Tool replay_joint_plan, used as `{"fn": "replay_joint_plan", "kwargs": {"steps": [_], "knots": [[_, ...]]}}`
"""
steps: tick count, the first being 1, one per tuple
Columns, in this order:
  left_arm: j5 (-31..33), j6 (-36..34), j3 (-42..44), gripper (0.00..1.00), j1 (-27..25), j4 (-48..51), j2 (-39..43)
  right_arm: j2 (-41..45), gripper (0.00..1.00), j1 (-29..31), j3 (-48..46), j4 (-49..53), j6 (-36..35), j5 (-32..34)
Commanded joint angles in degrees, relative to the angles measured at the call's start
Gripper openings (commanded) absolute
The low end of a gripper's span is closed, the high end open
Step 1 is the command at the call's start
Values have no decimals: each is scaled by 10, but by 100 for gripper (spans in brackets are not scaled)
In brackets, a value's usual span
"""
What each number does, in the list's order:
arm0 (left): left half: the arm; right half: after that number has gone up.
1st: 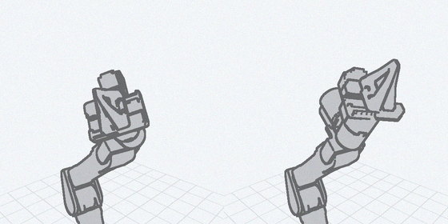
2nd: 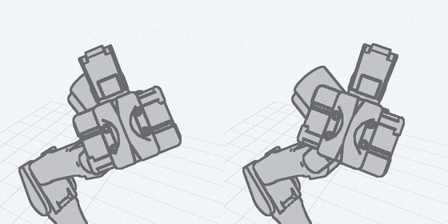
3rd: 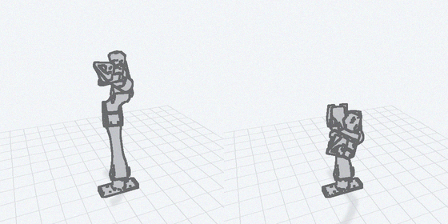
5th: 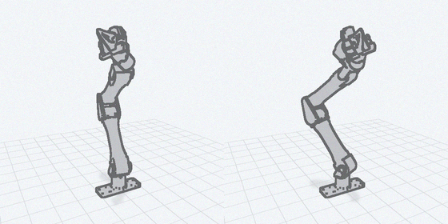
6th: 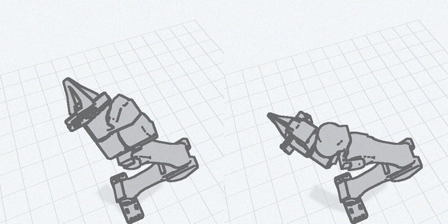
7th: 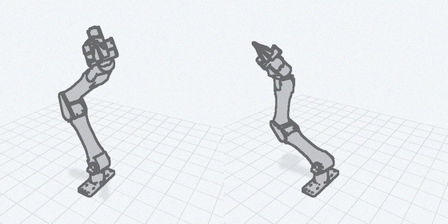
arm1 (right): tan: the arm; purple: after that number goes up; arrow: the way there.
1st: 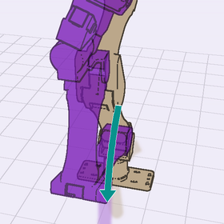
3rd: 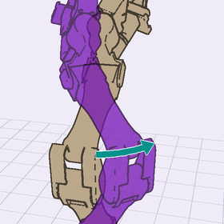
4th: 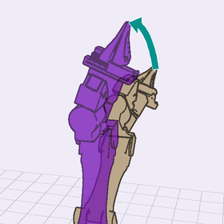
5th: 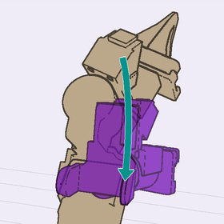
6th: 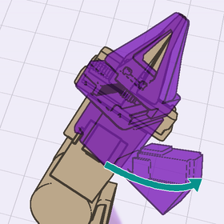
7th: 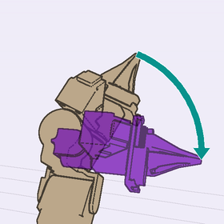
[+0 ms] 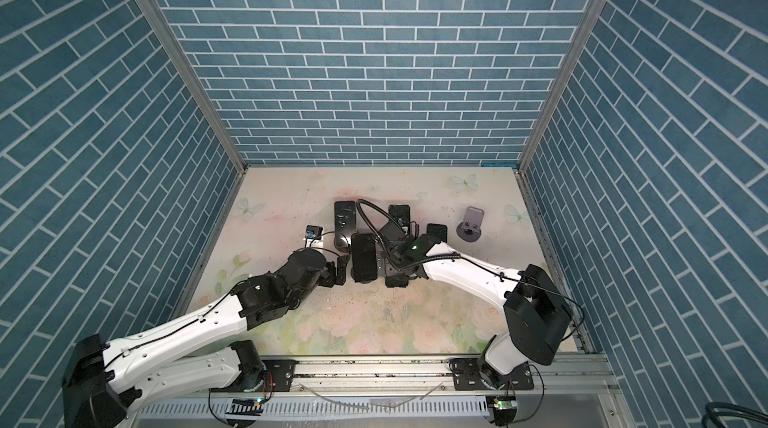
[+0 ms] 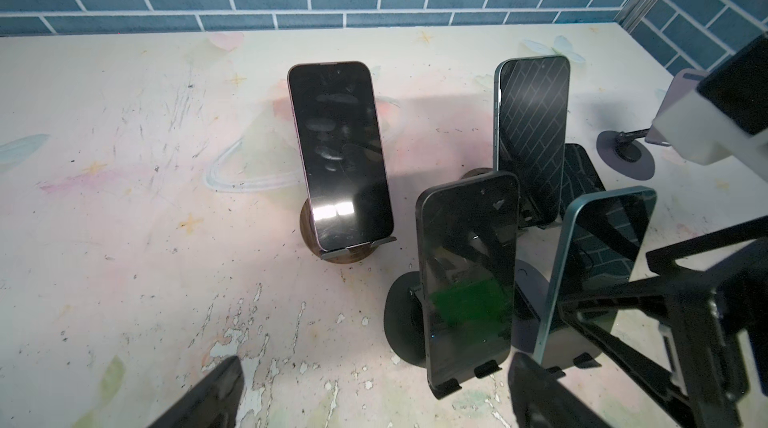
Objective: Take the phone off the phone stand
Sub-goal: 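Move the right gripper to the teal-edged phone on its stand and grasp it, then lift the teal-edged phone off its stand with the right gripper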
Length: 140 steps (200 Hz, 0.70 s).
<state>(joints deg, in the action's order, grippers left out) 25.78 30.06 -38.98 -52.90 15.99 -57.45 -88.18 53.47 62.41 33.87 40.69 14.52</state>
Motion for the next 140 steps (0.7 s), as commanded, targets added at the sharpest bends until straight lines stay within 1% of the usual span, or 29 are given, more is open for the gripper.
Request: {"fn": "replay_joint_plan", "kwargs": {"steps": [1,21,47,98,125,140], "knots": [[9,-3,9,100,-4,7,11,-16,99,6,29,-8,37,32],[11,-4,13,100,-4,8,15,-29,99,9,30,-6,52,45],[14,-5,17,100,-4,12,21,-42,95,9,28,-10,65,49],[15,-11,19,100,-4,19,27,-59,89,10,25,-24,76,41],[16,-14,20,100,-4,21,26,-67,84,10,26,-24,79,35],[16,-17,20,100,-4,20,24,-67,77,10,26,-23,80,33]]}}
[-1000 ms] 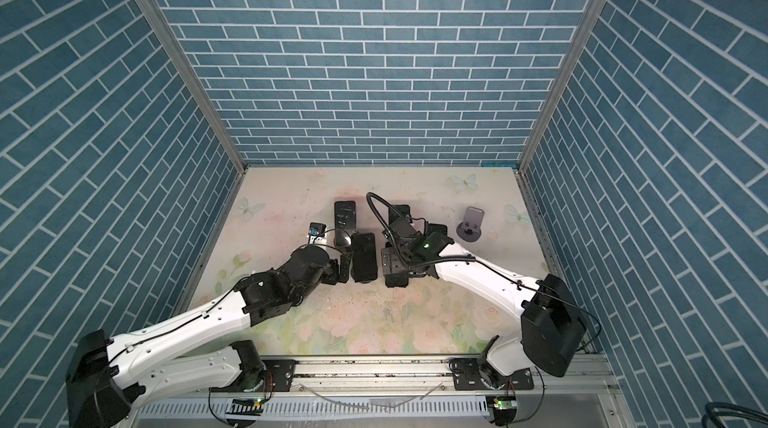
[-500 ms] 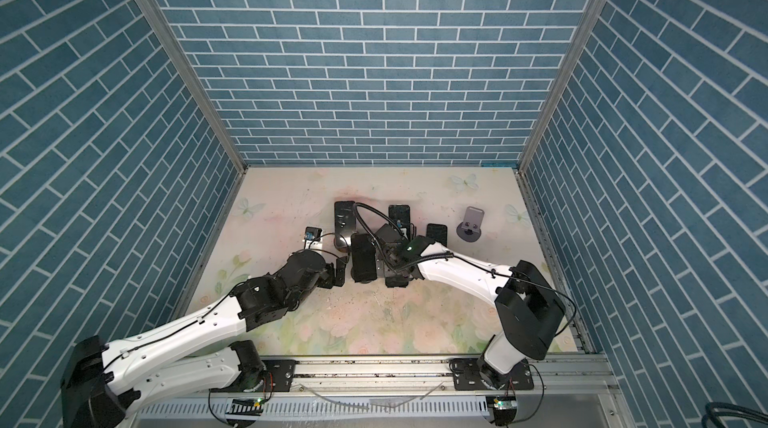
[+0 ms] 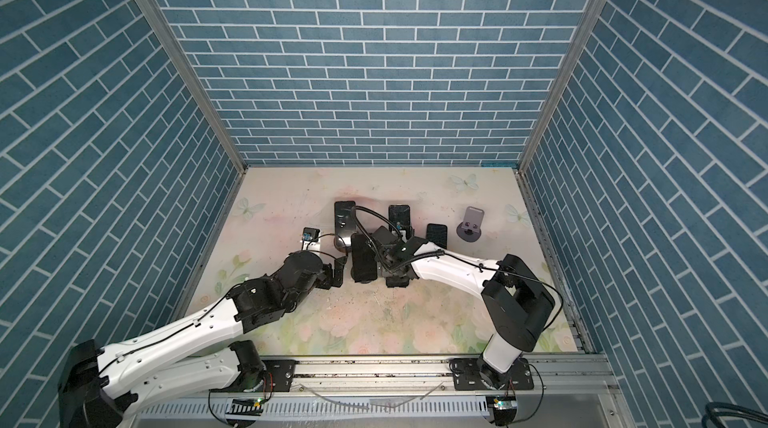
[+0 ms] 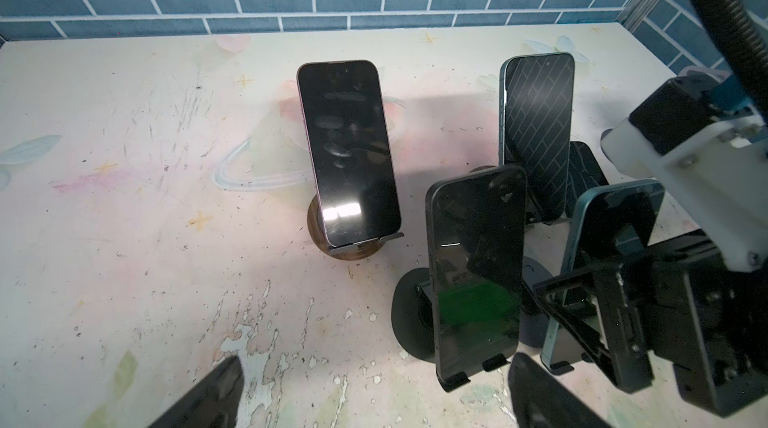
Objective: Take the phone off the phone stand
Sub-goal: 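Lift the teal-edged phone off its stand with the right gripper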
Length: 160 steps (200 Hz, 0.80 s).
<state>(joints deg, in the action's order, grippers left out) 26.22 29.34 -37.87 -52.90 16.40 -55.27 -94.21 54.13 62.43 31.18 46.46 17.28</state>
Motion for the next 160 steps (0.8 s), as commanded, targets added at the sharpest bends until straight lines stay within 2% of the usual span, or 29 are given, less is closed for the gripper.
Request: {"fn": "replay_joint_plan", "kwargs": {"steps": [1,28,62,123,160], "knots": [[12,-10,9,100,-4,16,2,-7,76,3,26,4,22,6],[13,-16,6,100,-4,15,-2,0,67,3,27,8,22,7],[15,-21,2,100,-4,14,-9,23,64,4,37,22,15,14],[11,-24,-5,100,-4,13,-26,84,63,-3,61,54,-21,34],[12,-24,-9,100,-4,13,-36,140,63,-39,41,77,-27,29]]}}
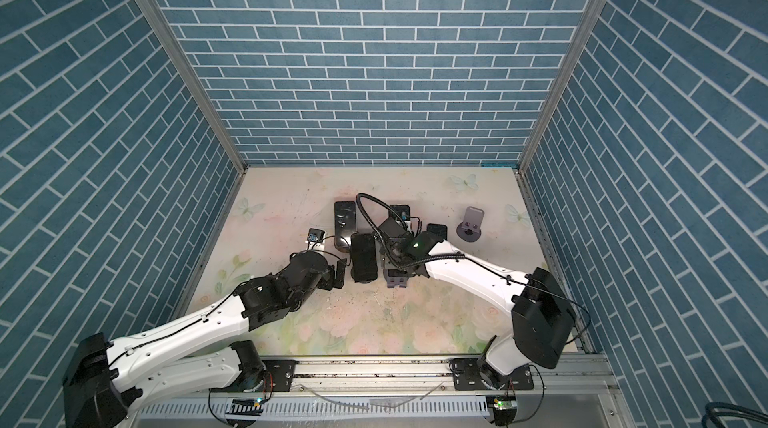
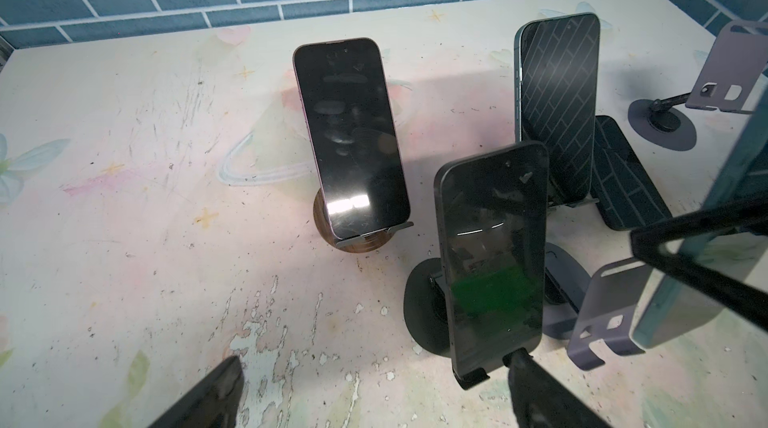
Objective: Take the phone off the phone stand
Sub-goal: 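Lift the teal-edged phone off its stand with the right gripper, then carry the teal-edged phone nearer the robot and lower it onto the table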
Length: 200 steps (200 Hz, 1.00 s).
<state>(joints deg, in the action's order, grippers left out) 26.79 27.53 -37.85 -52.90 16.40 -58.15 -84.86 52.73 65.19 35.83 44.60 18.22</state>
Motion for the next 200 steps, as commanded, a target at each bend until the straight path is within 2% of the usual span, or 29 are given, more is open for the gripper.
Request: {"fn": "replay_joint_plan", "kwargs": {"steps": [1,46,80,142,200], "knots": [[6,-6,-9,100,-4,13,-7,48,63,-26,12,31,-9,20],[4,-5,-15,100,-4,8,-24,120,63,-93,-48,82,-19,1],[3,-8,-20,100,-4,10,-35,147,63,-129,-98,128,-27,-42],[-9,-8,-38,100,-3,8,-49,136,63,-132,-186,111,-4,-146],[-9,-9,-38,100,-4,7,-51,92,64,-131,-221,71,3,-169]]}}
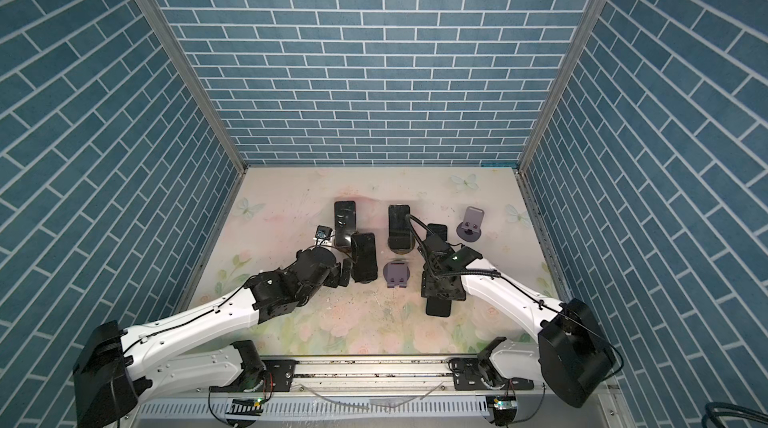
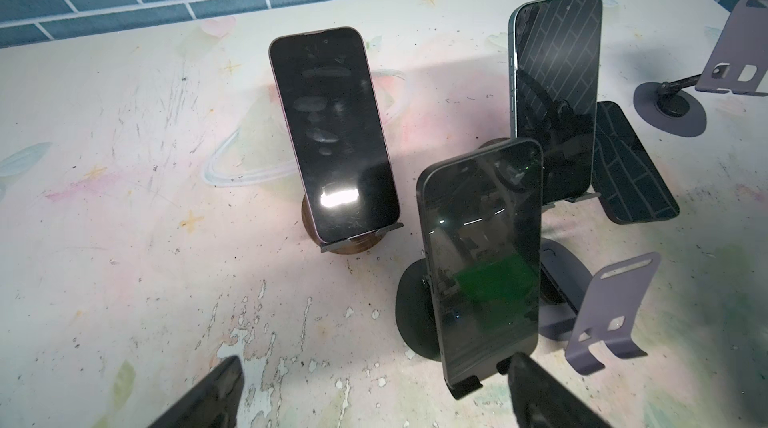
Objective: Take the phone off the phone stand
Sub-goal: 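Carry the teal-edged phone nearer the robot and lower it onto the table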
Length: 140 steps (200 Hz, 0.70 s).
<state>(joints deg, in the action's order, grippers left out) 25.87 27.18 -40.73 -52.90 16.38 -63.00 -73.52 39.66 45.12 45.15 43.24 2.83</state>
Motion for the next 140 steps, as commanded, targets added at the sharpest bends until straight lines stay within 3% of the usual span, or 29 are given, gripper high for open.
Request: {"fn": "replay_joint_plan", "kwargs": {"steps": [1,140], "knots": [[0,-5,-9,100,-4,8,-3,-22,64,-1,-21,-23,17,-16],[18,-24,-15,100,-4,19,-5,-94,64,0,-39,-87,44,37]]}}
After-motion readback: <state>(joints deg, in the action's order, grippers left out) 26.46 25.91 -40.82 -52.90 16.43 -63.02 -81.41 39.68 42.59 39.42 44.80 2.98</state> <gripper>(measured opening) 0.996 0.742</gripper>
